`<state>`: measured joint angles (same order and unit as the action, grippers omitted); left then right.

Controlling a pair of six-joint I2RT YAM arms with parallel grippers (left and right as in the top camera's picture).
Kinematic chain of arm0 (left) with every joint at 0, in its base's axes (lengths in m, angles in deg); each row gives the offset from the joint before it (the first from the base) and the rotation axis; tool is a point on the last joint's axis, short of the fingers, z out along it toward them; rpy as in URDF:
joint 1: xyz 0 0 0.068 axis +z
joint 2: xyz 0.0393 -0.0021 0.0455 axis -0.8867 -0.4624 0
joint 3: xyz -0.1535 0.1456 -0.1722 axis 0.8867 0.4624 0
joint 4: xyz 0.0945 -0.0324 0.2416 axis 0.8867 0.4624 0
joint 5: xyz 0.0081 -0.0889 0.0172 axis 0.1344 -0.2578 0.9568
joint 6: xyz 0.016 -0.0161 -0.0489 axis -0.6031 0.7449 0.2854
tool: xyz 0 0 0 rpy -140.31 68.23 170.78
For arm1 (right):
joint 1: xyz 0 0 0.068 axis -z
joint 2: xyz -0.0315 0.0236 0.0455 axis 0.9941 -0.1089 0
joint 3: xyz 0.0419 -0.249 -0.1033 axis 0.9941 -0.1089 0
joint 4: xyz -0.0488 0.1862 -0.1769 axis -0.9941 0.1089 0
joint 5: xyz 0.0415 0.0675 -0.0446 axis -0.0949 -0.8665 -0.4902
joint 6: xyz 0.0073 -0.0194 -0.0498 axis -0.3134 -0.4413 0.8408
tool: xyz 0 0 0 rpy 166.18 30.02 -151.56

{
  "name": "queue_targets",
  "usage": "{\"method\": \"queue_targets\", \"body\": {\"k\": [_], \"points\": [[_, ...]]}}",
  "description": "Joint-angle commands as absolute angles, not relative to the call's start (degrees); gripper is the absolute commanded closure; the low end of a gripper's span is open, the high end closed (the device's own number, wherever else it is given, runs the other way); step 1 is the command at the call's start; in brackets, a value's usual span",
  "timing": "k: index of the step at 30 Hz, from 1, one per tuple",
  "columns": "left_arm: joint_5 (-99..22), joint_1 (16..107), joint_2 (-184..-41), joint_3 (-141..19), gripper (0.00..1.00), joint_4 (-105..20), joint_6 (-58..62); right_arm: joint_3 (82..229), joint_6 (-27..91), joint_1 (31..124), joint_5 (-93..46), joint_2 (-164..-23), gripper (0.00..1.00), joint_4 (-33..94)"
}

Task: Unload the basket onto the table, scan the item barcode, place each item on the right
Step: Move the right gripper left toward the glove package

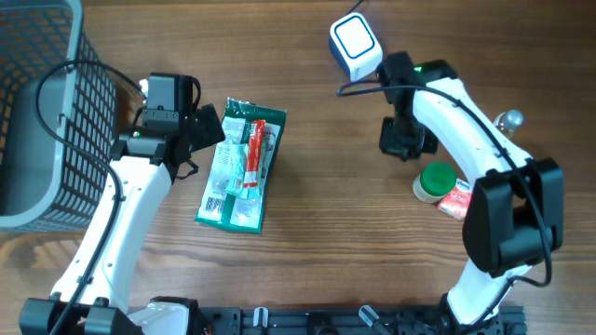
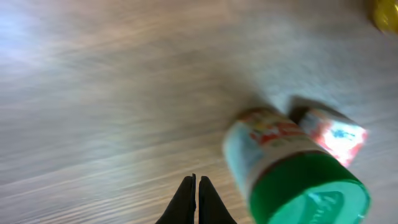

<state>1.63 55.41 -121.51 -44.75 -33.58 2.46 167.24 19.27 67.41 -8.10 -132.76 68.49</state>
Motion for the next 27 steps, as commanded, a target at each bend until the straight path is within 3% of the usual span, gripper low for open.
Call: {"method": "queue_targets", "body": {"k": [1,4,8,12,14,16,17,27], "points": [[2.4,55.6,-121.6,-45.1,0.00,-33.7,2.3,168.6,24.3,67.2,-22.0,-130.4,0.95,65.0],[2.4,55.6,-121.6,-45.1,0.00,-33.7,2.3,167.8,25.5,66.3,-31.1,-130.4,0.92,60.8],[2.4,55.6,-121.6,-45.1,0.00,-33.7,2.3,166.7,25.4,63.3,-32.0,-130.5,0.90,57.2],[2.4,55.6,-121.6,-45.1,0.00,-33.7,2.3,166.0,24.0,58.8,-32.1,-130.7,0.76,54.1],[2.4,55.6,-121.6,-45.1,0.00,-33.7,2.3,166.0,21.7,56.9,-32.1,-130.7,0.64,52.5],[2.4,55.6,-121.6,-45.1,0.00,-33.7,2.3,166.0,21.6,55.5,-32.1,-130.7,0.26,50.5],[2.4,55.6,-121.6,-45.1,0.00,-33.7,2.3,166.0,21.6,54.8,-32.1,-130.7,0.00,49.8],[2.4,55.6,-121.6,-45.1,0.00,-33.7,2.3,166.0,19.9,51.1,-31.9,-130.8,0.00,47.9]]}}
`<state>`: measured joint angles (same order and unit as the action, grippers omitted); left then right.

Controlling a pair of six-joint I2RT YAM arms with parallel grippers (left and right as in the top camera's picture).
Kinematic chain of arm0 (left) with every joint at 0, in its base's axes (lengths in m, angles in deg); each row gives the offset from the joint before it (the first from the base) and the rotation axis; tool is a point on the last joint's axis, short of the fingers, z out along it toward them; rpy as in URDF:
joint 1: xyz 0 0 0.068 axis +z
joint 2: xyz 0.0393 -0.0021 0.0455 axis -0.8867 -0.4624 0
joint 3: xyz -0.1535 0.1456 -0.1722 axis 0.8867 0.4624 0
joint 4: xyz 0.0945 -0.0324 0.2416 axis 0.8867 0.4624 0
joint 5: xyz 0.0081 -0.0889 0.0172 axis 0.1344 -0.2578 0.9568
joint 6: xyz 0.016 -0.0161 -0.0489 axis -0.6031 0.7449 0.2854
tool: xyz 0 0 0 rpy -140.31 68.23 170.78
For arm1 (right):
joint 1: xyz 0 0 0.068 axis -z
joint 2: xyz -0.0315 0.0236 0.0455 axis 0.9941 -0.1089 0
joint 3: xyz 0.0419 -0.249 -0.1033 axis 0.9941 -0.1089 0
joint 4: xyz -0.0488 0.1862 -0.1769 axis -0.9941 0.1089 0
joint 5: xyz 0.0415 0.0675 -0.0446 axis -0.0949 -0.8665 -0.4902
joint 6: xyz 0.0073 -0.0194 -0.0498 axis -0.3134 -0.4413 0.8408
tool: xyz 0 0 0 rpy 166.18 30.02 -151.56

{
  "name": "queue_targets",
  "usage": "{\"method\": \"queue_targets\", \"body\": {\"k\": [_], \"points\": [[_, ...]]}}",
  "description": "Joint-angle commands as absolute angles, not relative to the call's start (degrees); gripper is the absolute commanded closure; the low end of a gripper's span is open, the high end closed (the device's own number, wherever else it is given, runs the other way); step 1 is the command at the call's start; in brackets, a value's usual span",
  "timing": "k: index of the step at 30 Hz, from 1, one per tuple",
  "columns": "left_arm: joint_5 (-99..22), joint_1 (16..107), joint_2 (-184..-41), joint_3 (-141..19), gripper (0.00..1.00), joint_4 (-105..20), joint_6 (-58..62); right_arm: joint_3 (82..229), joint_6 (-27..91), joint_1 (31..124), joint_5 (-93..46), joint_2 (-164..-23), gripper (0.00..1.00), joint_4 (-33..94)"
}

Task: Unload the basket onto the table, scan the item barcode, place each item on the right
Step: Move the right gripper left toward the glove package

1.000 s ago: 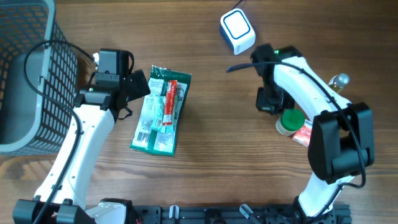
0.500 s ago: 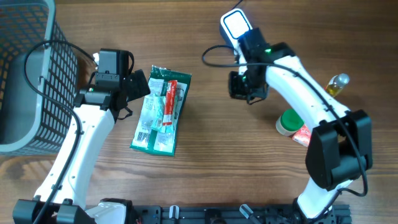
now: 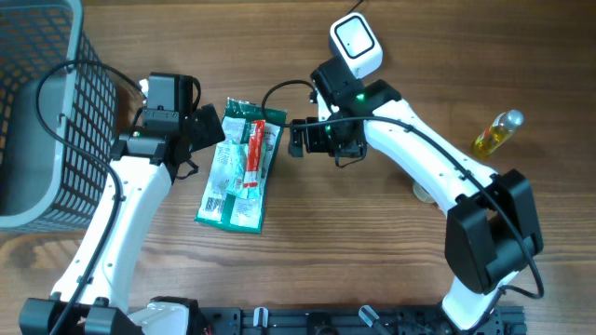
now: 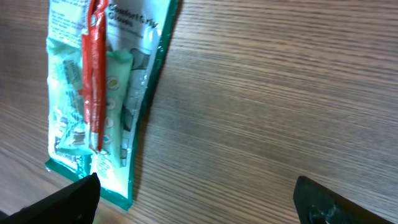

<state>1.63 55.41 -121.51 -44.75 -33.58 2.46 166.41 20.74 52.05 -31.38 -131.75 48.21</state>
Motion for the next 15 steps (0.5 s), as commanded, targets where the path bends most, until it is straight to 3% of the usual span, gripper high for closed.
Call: {"method": "queue_targets", "body": {"k": [1,15], "points": [[2.4,55.6,-121.6,-45.1,0.00,-33.7,2.3,166.0,19.6,51.1,-31.9,-130.8,0.00,47.9],[2.4,55.6,-121.6,-45.1,0.00,-33.7,2.3,157.4,15.1,51.1,-31.9,-130.8,0.00,41.3]]}}
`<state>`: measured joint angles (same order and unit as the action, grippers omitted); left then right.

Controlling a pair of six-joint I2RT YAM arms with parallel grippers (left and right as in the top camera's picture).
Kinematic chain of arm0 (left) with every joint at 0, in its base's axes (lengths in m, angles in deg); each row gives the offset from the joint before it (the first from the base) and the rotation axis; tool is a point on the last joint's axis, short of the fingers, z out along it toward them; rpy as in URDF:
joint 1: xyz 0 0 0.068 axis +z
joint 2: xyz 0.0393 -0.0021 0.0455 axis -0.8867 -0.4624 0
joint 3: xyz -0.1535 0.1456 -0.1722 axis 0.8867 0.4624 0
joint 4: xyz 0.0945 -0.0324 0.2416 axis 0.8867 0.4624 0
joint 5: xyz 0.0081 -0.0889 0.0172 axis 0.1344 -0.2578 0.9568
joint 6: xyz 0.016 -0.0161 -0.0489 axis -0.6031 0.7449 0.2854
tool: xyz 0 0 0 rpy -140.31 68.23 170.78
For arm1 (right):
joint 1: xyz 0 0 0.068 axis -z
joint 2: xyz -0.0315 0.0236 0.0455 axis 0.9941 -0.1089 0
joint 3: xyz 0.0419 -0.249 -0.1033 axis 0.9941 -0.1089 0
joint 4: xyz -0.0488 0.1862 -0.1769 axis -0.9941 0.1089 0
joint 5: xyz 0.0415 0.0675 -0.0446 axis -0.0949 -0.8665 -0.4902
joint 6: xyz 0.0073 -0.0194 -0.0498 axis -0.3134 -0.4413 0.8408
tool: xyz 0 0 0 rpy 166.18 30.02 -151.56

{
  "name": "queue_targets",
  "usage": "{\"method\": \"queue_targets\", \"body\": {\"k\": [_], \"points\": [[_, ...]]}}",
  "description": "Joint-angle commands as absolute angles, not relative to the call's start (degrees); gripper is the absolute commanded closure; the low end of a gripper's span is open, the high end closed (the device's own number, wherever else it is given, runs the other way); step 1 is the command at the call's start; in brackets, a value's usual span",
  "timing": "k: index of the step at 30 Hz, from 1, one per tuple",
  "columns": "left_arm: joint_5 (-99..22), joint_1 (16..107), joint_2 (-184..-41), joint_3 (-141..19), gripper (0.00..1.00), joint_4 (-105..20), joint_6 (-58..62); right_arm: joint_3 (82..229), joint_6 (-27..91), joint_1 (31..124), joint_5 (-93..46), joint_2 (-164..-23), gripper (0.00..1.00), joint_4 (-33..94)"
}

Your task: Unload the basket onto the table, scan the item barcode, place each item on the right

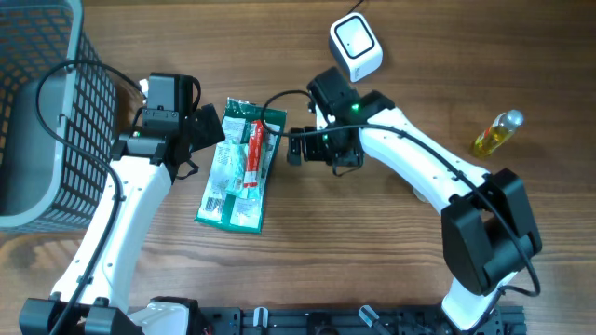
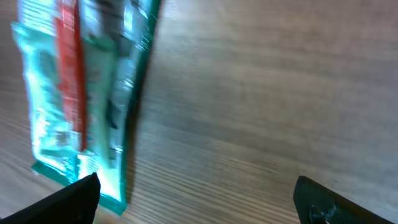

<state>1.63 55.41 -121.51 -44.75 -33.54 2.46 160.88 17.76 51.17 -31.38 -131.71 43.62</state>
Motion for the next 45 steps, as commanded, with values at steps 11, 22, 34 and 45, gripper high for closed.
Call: {"method": "queue_targets", "body": {"k": [11,22,34,45], "points": [[2.4,55.6,-121.6,-45.1,0.00,-33.7,2.3,143.8,14.6,51.1,-30.8,-130.8,0.00,24.3],[5.0,55.6,-121.6,-45.1,0.00,-38.1,2.1,143.0,14.4,51.1,-28.3,-130.8,0.01,22.3],[1.2,55.6,-121.7,-45.1,0.00,-38.5,2.3,141.2,14.4,51.1,-28.5,-130.8,0.01,20.4],[-13.8,55.4,-130.0,-40.6,0.96,-34.0,2.1,141.2,14.4,51.1,-28.5,-130.8,0.01,20.4]]}}
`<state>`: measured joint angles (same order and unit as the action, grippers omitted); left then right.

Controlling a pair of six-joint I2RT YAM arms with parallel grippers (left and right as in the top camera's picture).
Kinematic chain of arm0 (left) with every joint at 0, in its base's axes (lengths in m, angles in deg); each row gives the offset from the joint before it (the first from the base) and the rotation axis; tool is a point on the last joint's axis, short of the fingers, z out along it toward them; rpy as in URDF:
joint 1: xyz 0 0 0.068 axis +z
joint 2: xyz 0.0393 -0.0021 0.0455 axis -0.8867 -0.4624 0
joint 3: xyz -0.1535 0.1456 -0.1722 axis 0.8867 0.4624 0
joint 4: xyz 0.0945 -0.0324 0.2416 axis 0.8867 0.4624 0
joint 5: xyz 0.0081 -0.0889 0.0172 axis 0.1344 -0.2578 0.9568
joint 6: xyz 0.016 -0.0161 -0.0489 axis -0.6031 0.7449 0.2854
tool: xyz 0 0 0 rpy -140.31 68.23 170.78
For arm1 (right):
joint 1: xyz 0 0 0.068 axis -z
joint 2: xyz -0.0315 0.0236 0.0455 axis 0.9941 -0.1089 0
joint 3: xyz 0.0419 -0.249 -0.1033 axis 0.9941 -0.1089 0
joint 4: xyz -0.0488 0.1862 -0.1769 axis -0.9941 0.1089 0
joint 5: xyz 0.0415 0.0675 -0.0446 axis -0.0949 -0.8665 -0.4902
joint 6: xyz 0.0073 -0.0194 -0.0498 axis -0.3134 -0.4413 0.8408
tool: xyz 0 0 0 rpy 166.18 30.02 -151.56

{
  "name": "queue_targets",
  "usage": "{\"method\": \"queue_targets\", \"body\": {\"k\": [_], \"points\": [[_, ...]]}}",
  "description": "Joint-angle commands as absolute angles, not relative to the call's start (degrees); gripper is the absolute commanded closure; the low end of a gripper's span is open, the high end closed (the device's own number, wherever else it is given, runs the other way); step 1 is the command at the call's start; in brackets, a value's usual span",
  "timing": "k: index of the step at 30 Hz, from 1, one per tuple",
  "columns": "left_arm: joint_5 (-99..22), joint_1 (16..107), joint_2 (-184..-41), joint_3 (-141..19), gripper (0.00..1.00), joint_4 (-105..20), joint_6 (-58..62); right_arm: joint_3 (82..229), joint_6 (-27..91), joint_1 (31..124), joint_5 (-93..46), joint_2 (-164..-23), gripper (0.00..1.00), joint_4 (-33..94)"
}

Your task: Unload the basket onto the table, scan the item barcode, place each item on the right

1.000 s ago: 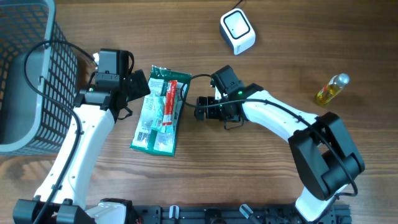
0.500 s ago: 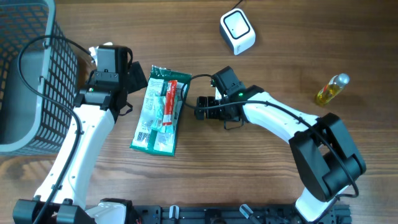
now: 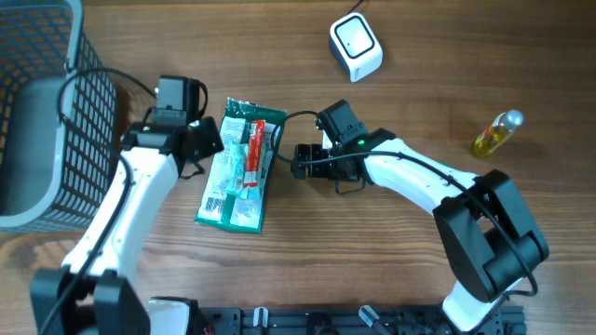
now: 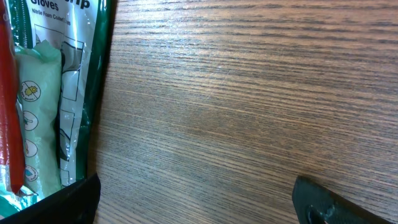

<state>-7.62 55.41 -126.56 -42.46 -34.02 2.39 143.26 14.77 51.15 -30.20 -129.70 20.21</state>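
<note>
The item, a green glove packet (image 3: 239, 169) with a red strip down it, lies flat on the wood left of centre. The white barcode scanner (image 3: 356, 46) sits at the far edge. My right gripper (image 3: 300, 160) is open and low over the table, just off the packet's right edge. In the right wrist view the packet (image 4: 59, 93) fills the left side. There the left finger (image 4: 65, 200) sits by its edge, with bare wood inside the right gripper (image 4: 196, 205). My left gripper (image 3: 207, 140) rests at the packet's upper left edge, its fingers hidden.
A dark wire basket (image 3: 37, 112) holding a grey bin stands at the far left. A small yellow bottle (image 3: 494, 133) lies at the right. The scanner's cable runs off the far edge.
My right gripper has come nearer the front and closer to the table, still open beside the packet's right edge. The left arm has shifted slightly, its gripper a little further down the packet's left edge.
At first my right gripper was shut near a green-lidded jar on the right. Then it stood open beside the packet's right edge, left of the scanner. It stayed there open and is now low over the wood. The packet has not moved.
</note>
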Motion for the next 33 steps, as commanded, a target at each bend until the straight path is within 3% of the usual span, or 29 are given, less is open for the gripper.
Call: {"method": "queue_targets", "body": {"k": [1,11,33], "points": [[-14.5,55.4,-131.1,-40.4,0.96,-34.0,2.1,141.2,14.4,51.1,-28.5,-130.8,0.01,20.4],[-21.3,52.5,-134.5,-40.6,0.96,-37.0,-0.9,141.2,14.4,51.1,-28.5,-130.8,0.01,20.4],[-16.9,52.4,-134.5,-36.1,0.93,-39.2,-0.9,141.2,14.1,51.1,-28.5,-130.8,0.04,20.8]]}}
